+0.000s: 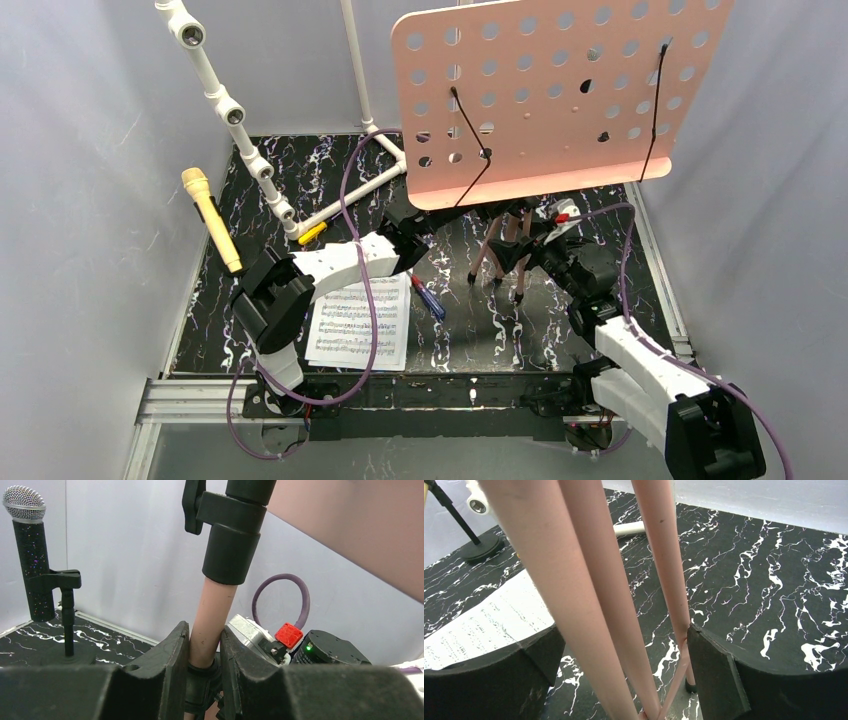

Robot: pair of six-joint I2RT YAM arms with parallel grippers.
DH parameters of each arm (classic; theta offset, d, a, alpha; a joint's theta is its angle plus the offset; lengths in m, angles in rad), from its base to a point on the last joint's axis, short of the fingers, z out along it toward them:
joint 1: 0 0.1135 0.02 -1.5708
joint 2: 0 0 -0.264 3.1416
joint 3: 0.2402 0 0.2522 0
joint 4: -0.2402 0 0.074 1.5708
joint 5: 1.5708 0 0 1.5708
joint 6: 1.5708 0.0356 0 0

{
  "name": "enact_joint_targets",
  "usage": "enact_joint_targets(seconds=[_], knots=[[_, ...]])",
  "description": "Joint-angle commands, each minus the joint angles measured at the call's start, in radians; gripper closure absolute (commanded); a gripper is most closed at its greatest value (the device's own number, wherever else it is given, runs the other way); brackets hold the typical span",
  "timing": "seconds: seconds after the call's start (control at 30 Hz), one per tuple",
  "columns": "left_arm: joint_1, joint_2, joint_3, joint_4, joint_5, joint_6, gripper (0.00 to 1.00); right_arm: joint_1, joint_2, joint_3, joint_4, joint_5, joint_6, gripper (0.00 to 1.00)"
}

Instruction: Pack up the instrument practice props

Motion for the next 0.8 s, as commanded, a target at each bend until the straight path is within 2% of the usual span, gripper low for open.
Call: enact_joint_targets(seconds=[0.0,0.27,0.4,0.5,0.63,0.77], knots=[[0.002,-0.040,0.025,0.015,-0.009,-0.049,1.00,-0.001,0.037,0.064,0.121,0.005,0.019,0.02],[0.000,-0.046,0.039,0.012,-0.036,-0.085,1.00,-0.002,0.167,0.107,0.289,0.032,0.061,0.06],[0.000,-0.040,0.075,-0.002,-0.035,-0.081,1.00,-0.001,0.227,0.140,0.325,0.007,0.071,0.12],[0.001,-0.040,0.091,-0.010,-0.029,-0.066,1.00,-0.001,0.251,0.154,0.324,-0.003,0.059,0.20],[-0.001,-0.063,0.094,-0.036,-0.022,-0.028,1.00,-0.001,0.252,0.161,0.278,-0.028,0.018,0.37],[0.000,-0.099,0.080,-0.078,-0.023,0.016,0.82,-0.002,0.236,0.138,0.249,-0.038,-0.007,0.53]])
